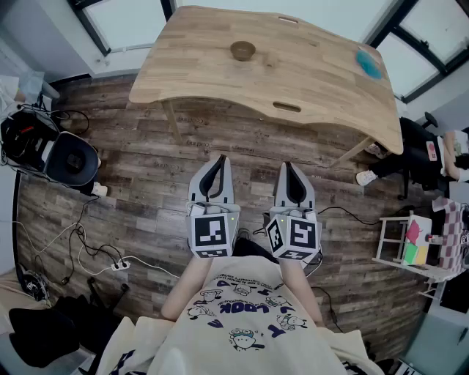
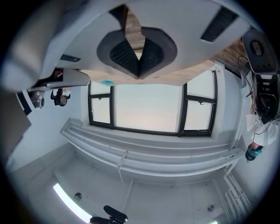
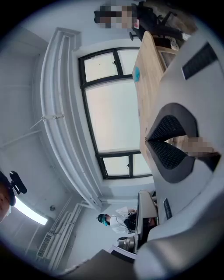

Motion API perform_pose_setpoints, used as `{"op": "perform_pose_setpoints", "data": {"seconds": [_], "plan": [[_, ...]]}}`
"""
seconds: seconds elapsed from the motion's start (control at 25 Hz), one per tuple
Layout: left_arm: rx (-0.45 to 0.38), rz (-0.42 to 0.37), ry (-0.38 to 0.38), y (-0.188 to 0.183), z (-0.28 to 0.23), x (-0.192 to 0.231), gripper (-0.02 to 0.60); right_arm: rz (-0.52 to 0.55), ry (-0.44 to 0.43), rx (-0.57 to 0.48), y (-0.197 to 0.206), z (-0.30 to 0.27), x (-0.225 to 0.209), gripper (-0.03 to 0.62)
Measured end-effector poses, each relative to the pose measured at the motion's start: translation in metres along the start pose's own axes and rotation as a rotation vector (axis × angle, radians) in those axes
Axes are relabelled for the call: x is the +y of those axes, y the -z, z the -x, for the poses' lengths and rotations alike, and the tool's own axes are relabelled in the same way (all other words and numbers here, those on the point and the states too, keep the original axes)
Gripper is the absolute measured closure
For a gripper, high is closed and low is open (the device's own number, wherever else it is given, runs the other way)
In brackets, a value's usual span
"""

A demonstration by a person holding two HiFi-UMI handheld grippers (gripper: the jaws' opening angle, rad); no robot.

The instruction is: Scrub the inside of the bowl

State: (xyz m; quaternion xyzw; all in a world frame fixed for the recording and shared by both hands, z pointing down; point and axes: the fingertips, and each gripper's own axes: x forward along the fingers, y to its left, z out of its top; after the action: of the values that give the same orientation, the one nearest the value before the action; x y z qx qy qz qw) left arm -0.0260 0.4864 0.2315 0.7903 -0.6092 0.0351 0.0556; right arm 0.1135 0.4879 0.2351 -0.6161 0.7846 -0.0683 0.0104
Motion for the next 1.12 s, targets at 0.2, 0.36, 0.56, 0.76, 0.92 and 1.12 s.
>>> {"op": "perform_pose_setpoints", "data": {"seconds": [0.2,0.36,0.56,0.76,0.92,1.12], "plan": [[0.008,-0.007,0.004,0.003,0.000,-0.002,0.554,-0.003,0.000,0.006,0.003,-0.001,0.001,0.603],[0.015,-0.012,0.004,0.005,-0.002,-0.006,0.554,-0.014,0.010,0.009,0.005,0.000,-0.007,0.603],[0.022,-0.020,-0.009,0.007,-0.006,-0.005,0.554,-0.025,0.013,0.012,0.007,-0.003,-0.016,0.603],[0.023,-0.024,-0.029,0.007,-0.010,-0.007,0.554,-0.025,-0.001,0.024,0.009,-0.006,-0.023,0.602],[0.025,-0.018,-0.051,0.011,-0.011,-0.010,0.554,-0.034,-0.013,0.029,0.013,-0.005,-0.032,0.602],[0.028,-0.016,-0.082,0.016,-0.014,-0.008,0.554,-0.035,-0.024,0.035,0.018,-0.010,-0.041,0.602]]}}
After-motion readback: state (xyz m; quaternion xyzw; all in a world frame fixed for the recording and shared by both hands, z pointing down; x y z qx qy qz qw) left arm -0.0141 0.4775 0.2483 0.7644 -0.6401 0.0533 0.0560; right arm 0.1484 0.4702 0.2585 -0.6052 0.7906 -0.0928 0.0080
